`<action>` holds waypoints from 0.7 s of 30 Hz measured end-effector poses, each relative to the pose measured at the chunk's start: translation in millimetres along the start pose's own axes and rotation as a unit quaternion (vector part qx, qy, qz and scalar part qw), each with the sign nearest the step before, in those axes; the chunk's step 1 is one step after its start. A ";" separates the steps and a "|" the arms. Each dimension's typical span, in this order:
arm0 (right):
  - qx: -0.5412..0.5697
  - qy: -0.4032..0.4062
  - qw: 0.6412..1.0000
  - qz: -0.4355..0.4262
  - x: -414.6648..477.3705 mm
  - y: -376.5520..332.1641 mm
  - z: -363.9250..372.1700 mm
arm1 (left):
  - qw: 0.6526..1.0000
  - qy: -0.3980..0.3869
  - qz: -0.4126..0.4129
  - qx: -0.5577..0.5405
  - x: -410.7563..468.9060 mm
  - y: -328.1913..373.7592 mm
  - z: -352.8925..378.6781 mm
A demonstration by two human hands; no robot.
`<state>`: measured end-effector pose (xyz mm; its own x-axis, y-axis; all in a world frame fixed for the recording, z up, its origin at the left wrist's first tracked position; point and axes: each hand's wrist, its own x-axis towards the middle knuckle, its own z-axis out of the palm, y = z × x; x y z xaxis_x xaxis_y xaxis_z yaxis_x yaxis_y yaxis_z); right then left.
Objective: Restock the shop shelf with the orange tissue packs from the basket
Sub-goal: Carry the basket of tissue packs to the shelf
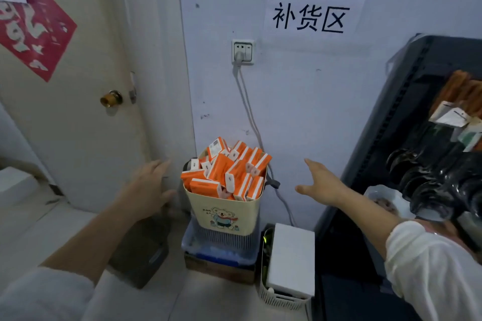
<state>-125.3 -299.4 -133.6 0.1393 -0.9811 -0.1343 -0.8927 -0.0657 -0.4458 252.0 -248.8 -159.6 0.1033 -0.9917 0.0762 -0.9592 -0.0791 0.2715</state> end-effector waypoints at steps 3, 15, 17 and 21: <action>-0.005 -0.002 1.000 -0.010 35.3 -0.1 7.2 | 1.000 -0.005 -0.018 0.013 24.8 -18.3 7.9; 0.034 -0.064 0.997 -0.011 210.7 26.1 31.6 | 0.995 -0.042 -0.078 0.047 167.0 -20.1 55.1; 0.045 -0.081 0.996 -0.003 234.7 33.1 37.6 | 0.995 -0.046 -0.079 0.043 186.9 -18.6 68.0; 0.060 -0.097 0.993 0.025 270.2 48.1 50.8 | 0.992 -0.078 -0.088 0.041 215.6 -22.7 85.9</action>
<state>-108.8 -558.4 -236.3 0.1855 -0.9286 -0.3213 -0.8451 0.0160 -0.5343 273.4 -469.4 -231.7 0.2354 -0.9649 -0.1163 -0.9488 -0.2541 0.1876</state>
